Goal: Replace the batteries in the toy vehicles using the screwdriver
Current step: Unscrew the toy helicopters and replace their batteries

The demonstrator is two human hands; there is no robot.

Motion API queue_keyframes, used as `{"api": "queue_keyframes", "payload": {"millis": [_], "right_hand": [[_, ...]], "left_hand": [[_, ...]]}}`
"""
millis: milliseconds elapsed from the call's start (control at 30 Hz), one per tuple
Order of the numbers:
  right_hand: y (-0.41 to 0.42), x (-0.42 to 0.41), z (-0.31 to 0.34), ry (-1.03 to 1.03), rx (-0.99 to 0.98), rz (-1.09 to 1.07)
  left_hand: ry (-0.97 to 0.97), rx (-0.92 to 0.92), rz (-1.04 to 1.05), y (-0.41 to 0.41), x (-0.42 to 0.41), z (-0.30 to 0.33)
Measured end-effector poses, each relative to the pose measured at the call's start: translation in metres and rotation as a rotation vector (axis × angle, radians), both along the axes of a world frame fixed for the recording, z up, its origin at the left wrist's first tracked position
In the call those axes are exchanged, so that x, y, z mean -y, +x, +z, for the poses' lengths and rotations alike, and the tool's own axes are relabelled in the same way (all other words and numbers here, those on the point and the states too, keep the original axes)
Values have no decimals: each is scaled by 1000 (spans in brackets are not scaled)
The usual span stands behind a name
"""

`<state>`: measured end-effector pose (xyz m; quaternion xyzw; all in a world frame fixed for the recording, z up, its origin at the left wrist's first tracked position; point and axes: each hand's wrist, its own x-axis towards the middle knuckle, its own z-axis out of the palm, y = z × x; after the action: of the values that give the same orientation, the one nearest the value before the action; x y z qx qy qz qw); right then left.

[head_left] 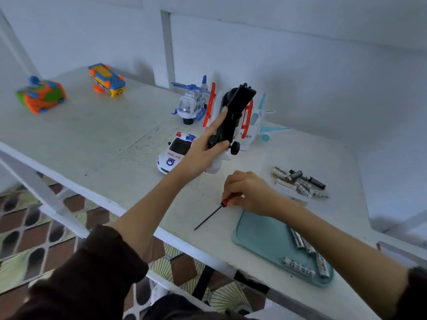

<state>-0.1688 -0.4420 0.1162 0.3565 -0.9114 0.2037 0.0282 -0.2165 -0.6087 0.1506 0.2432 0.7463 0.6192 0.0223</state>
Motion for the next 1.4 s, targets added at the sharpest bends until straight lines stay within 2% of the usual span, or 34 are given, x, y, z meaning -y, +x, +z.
{"api": "queue_keyframes", "payload": {"millis": [200, 333, 467, 600, 700, 833, 1167, 1300, 1400], "right_hand": [[2, 4, 0, 59, 42, -11], [13, -11, 11, -30, 55, -42], [36, -43, 32, 40, 202, -150], [71, -66, 34, 172, 424, -179], [92, -71, 33, 183, 514, -186], [106, -73, 33, 157, 537, -193], [105, -65, 33, 297, 474, -145], [96, -63, 33, 240, 433, -172], [87, -60, 38, 86, 373, -208]], "left_hand": [[42, -14, 52, 11, -5, -15], [56, -10, 53, 11, -10, -18], [68, 7, 58, 3, -17, -18], [68, -44, 49, 2, -29, -16], [76, -57, 64, 4, -37, -17], [68, -69, 67, 5, -41, -20], [100, -48, 46, 7, -41, -23], [122, -48, 37, 8, -40, -25], [118, -55, 20, 5, -37, -28]]}}
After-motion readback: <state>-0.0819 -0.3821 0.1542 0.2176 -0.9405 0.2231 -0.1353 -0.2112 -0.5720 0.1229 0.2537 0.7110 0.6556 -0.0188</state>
